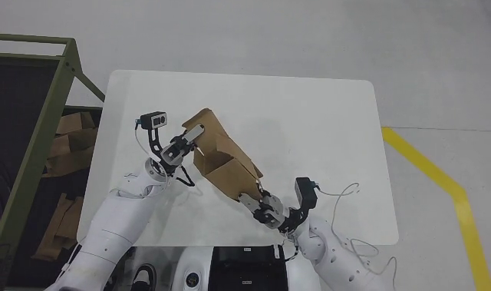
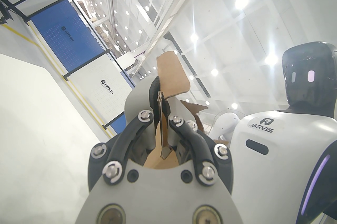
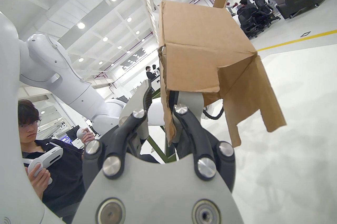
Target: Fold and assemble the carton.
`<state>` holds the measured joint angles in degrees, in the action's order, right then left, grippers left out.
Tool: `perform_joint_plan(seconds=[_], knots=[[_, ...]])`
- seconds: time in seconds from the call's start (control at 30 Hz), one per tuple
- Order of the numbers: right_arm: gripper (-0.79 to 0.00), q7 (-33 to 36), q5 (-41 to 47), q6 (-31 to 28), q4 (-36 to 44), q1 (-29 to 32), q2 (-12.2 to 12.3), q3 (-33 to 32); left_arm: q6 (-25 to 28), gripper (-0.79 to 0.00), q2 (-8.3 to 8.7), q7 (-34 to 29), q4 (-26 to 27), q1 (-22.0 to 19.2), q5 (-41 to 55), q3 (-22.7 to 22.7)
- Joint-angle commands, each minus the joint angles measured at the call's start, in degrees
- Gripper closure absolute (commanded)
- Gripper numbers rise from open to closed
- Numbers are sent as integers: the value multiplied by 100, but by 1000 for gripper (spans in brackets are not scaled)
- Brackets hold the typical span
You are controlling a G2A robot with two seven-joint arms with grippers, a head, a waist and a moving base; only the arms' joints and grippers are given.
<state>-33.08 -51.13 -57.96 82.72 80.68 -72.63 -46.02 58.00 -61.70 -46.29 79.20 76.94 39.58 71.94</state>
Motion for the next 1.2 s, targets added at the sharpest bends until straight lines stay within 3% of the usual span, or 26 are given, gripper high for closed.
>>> perform_joint_plan(seconds=[0.0,0.23,0.53,0.57,0.63,0.73,1.17], knots=[[-71,-25,-24,-4,-1,8,-11,-6,0,0,-1,0,-9,-6,10,-4],[0,-111,-129,-4,-7,5,-39,-5,0,0,-2,0,-21,-20,7,-22],[0,-188,-230,-4,-23,-11,-60,14,0,0,4,0,16,0,-2,-29],[0,-196,-236,-4,-26,-12,-61,16,0,-117,4,0,12,3,0,-30],[0,-195,-252,-4,-38,-19,-63,24,0,-502,6,0,10,5,10,-39],[0,-187,-258,-4,-53,-31,-65,30,0,-779,9,0,-2,-1,37,-51],[0,-185,-324,-4,-20,72,-21,-120,0,-785,64,0,-96,13,192,41]])
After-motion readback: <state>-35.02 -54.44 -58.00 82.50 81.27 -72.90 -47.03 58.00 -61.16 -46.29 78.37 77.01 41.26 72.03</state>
